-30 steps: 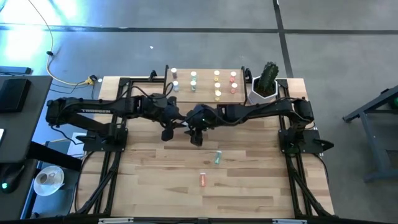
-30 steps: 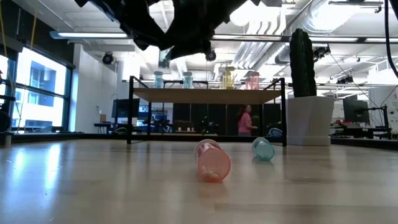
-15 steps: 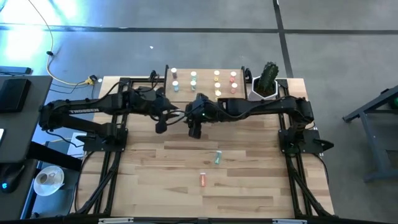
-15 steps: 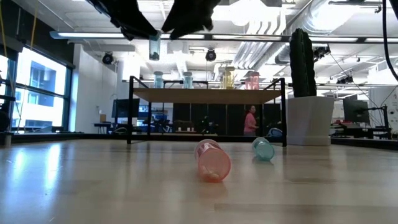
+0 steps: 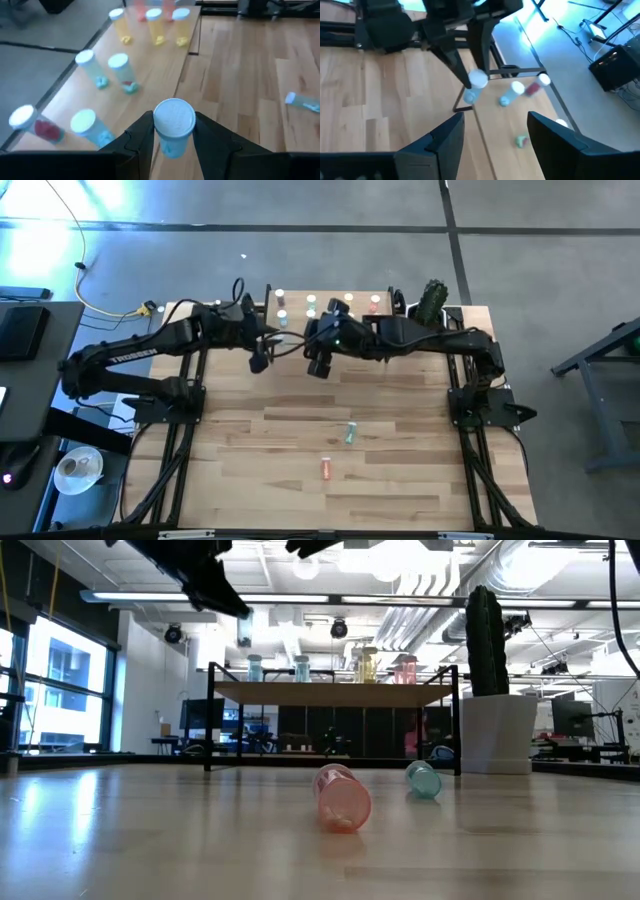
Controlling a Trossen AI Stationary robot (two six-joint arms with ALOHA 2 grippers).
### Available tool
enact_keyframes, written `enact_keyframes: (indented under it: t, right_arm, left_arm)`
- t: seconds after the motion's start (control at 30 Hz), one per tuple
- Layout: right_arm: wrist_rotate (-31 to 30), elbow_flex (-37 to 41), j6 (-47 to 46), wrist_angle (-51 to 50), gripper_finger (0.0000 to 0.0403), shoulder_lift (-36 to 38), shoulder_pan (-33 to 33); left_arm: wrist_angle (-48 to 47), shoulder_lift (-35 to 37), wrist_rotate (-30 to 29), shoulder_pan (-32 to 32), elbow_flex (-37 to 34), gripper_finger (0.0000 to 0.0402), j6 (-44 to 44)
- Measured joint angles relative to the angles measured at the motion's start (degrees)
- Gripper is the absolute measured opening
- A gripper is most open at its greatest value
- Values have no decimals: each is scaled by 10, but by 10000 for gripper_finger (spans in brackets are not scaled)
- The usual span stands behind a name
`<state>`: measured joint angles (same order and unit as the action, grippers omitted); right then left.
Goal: Pick and place medicine bottles onto shelf by color
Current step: Put the right blue pill bottle on the shelf aligned with the other blue pill bottles
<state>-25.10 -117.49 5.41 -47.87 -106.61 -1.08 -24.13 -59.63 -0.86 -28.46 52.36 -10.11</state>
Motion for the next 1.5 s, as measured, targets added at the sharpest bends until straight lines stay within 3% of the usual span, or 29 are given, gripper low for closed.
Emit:
enact_keyframes:
  t: [0.2,0.5,0.77,1.5]
  right_arm:
    - [-2,-10,-4,-28,209,0,-18]
    - [-2,-10,-30,-56,209,0,-39]
    - [-1,-10,-25,-68,209,0,-42]
    - [0,-10,-26,-68,209,0,-57]
  left_arm:
    - [11,-13,53,-43,0,113,1]
    - [24,-62,54,-77,-5,113,3]
    - [165,-44,49,-97,-105,113,24]
    - [154,-41,47,-106,-102,113,24]
